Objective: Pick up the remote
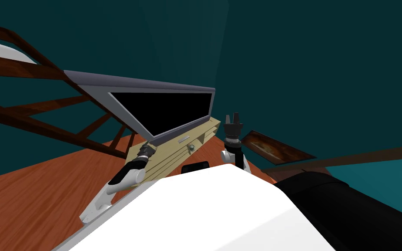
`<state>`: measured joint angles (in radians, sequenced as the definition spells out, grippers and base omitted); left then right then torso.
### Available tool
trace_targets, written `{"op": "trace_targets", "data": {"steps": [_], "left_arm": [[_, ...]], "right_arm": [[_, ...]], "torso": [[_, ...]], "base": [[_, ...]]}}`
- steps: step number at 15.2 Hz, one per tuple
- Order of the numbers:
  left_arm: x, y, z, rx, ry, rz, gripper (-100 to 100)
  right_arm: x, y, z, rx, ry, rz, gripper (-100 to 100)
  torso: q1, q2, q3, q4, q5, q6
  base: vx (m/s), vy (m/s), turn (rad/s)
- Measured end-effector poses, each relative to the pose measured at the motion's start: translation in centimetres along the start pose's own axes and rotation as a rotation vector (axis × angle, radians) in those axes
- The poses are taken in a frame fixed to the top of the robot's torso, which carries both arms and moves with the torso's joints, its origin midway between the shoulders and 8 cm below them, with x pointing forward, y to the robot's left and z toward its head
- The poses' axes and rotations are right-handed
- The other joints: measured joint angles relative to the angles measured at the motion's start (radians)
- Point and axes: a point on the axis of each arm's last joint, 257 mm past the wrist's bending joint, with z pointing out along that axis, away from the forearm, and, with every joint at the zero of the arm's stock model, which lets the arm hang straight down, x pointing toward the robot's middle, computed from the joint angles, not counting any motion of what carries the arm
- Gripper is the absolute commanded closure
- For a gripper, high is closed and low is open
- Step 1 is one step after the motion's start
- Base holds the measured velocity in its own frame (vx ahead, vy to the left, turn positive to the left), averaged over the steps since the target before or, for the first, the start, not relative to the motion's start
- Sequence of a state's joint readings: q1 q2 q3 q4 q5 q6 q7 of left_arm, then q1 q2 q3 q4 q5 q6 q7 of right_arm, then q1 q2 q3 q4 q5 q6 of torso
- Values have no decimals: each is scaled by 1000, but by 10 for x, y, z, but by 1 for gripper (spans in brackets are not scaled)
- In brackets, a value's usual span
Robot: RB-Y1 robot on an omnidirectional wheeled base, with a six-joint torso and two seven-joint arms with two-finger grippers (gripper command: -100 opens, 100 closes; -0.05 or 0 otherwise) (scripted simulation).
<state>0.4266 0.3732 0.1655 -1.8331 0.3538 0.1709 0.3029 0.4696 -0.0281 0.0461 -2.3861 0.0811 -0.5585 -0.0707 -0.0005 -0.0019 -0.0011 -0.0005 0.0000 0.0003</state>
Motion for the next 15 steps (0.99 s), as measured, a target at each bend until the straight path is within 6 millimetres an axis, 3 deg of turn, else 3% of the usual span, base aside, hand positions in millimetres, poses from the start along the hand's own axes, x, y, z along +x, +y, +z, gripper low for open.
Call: {"op": "trace_targets", "data": {"steps": [9, 15], "left_arm": [[-59, 71, 5, -249, -116, -87, -100], [-88, 108, -5, -391, -185, -137, -100]], "right_arm": [[0, 0, 0, 0, 0, 0, 0], [0, 0, 0, 0, 0, 0, 0]], "torso": [[-2, -2, -1, 0, 0, 0], [-2, -2, -1, 0, 0, 0]], "base": [[40, -24, -94], [46, -31, -79]]}}
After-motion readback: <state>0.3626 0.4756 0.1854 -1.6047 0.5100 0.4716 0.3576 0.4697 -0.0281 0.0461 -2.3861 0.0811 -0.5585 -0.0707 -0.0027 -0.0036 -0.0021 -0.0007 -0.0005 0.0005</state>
